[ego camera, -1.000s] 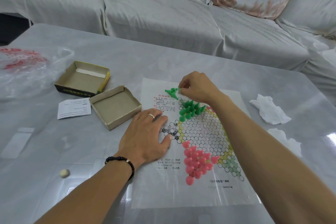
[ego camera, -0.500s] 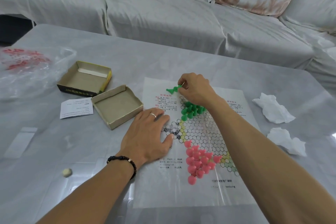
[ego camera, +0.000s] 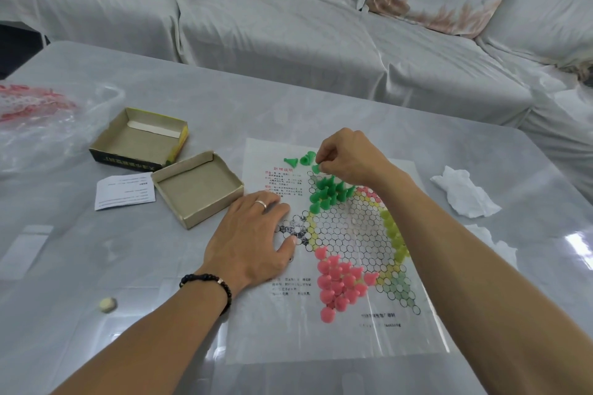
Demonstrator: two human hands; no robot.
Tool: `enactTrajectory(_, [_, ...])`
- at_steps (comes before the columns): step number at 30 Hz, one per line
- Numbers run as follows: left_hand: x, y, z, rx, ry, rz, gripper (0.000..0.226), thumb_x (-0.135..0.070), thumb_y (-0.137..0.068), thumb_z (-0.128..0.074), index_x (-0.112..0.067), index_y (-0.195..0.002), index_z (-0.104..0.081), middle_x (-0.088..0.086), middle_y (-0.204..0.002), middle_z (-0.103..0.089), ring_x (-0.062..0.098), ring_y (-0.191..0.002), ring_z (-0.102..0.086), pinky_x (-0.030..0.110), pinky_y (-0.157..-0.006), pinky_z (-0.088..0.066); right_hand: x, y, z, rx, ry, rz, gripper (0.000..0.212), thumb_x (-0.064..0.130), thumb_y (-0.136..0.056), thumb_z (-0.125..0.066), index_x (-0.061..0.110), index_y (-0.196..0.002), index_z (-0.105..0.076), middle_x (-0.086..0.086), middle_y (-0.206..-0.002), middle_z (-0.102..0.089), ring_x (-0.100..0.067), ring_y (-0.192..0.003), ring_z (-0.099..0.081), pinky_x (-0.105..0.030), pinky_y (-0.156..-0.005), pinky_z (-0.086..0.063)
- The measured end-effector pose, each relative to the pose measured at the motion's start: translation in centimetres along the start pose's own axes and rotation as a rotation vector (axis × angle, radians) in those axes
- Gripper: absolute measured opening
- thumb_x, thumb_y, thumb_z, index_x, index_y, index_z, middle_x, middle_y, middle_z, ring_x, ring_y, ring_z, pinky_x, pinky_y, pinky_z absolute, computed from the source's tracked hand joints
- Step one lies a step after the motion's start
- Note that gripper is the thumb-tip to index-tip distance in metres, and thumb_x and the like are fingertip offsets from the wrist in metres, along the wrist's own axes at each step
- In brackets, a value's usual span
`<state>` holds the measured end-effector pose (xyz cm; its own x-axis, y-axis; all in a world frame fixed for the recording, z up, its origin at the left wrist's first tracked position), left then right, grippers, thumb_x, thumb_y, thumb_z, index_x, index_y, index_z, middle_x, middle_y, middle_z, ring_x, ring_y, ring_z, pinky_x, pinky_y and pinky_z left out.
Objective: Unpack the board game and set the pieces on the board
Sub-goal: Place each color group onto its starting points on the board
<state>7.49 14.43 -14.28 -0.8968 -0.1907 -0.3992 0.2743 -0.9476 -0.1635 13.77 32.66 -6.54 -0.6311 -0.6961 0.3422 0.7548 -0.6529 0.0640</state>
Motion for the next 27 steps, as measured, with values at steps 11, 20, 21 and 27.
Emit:
enactTrajectory(11, [0.0, 0.0, 0.0, -0.007, 0.01, 0.0, 0.046, -0.054, -0.085, -0.045, -0.029, -0.123, -0.048, -0.007, -0.136, -0.042, 0.013, -0.131, -0.03, 0.031, -0.113, -0.022, 1.0, -0.1, -0.7, 0.127, 0.178, 0.079, 0.023, 0.005, -0.089, -0.057, 0.014, -0.1, -0.074, -0.001, -0.099, -0.073, -0.015, -0.088, -0.066, -0.03, -0.081, -0.056])
enactTrajectory(20, [0.0, 0.0, 0.1, -0.017, 0.014, 0.002, 0.046, -0.054, -0.085, -0.046, -0.027, -0.122, -0.049, -0.007, -0.135, -0.043, 0.013, -0.129, -0.032, 0.032, -0.113, -0.023, 0.6, -0.5, -2.9, 0.224, 0.293, 0.074, 0.024, 0.004, -0.084, -0.056, 0.018, -0.091, -0.075, 0.0, -0.093, -0.072, -0.019, -0.083, -0.066, -0.038, -0.076, -0.059])
enactTrajectory(21, [0.0, 0.0, 0.1, -0.018, 0.015, 0.002, 0.046, -0.053, -0.085, -0.046, -0.027, -0.122, -0.049, -0.007, -0.135, -0.043, 0.014, -0.129, -0.032, 0.032, -0.113, -0.023, 0.6, -0.5, -3.0, 0.222, 0.3, 0.073, 0.024, 0.004, -0.084, -0.056, 0.018, -0.091, -0.075, 0.0, -0.093, -0.071, -0.019, -0.083, -0.065, -0.038, -0.075, -0.059])
enactTrajectory(27, [0.1, 0.0, 0.0, -0.018, 0.021, 0.004, 0.045, -0.053, -0.084, -0.047, -0.027, -0.12, -0.05, -0.006, -0.134, -0.044, 0.014, -0.13, -0.032, 0.034, -0.113, -0.024, 0.5, -0.7, -3.1, 0.22, 0.316, 0.071, 0.026, 0.003, -0.084, -0.058, 0.019, -0.096, -0.074, 0.0, -0.097, -0.071, -0.018, -0.084, -0.065, -0.034, -0.076, -0.058])
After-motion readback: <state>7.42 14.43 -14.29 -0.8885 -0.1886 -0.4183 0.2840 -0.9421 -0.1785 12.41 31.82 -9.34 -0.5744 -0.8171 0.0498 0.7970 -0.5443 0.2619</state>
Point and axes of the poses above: each hand's wrist, its own y-axis away from the middle knuckle, its own z-axis out of the back of the hand, x = y × z, the point moved 5 cm from there along -y, towards the middle knuckle
